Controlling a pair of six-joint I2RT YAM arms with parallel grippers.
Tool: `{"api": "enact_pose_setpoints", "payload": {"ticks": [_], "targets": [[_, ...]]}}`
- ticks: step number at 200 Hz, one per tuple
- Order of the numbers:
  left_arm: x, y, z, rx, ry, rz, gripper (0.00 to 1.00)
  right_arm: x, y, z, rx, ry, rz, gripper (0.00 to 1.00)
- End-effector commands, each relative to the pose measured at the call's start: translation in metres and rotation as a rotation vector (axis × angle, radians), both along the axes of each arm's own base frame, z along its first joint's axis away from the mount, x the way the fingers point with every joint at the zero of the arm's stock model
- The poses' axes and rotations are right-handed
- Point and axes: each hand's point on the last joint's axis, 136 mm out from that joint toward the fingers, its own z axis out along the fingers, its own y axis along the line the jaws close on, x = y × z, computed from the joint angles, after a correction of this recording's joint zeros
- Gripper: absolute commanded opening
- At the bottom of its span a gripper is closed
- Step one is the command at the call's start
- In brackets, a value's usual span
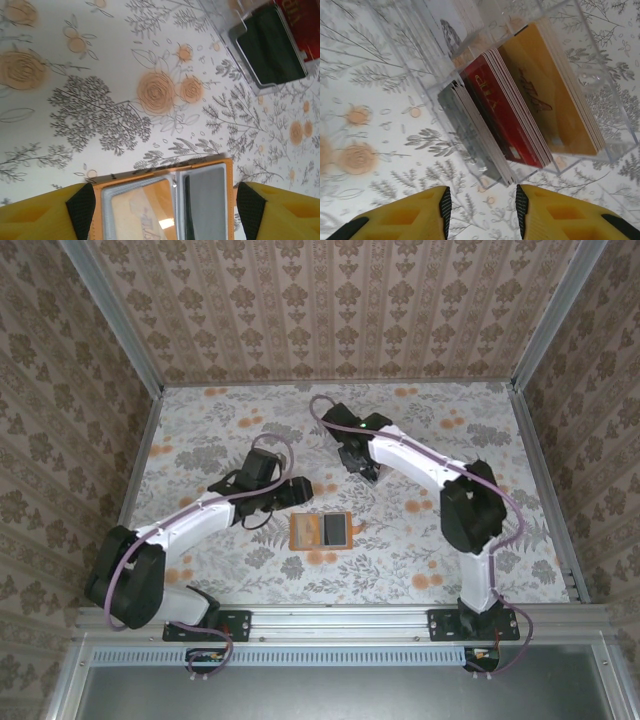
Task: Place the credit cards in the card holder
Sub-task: Pick up the credit card from the storage box.
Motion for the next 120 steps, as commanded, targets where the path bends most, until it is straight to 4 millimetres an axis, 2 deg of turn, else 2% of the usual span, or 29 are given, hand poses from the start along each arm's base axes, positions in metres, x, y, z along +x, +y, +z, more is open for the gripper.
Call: {"api": "enact_pose_setpoints", "payload": {"ticks": [1, 58, 120], "targets": [[-0.001, 0.01, 0.003, -0.006, -0.01, 0.014, 0.77, 0.003, -0.015, -0.002, -0.175, 0.053, 0.07, 0.41], [0.003, 0.022, -0.001, -0.02, 0.007, 0.059, 0.78, 0.015, -0.015, -0.027, -0.277, 0.091, 0.108, 0.4], [0.003, 0.025, -0.004, -0.02, 0.015, 0.067, 0.78, 0.021, -0.015, -0.041, -0.386, 0.075, 0.14, 0.4]]}}
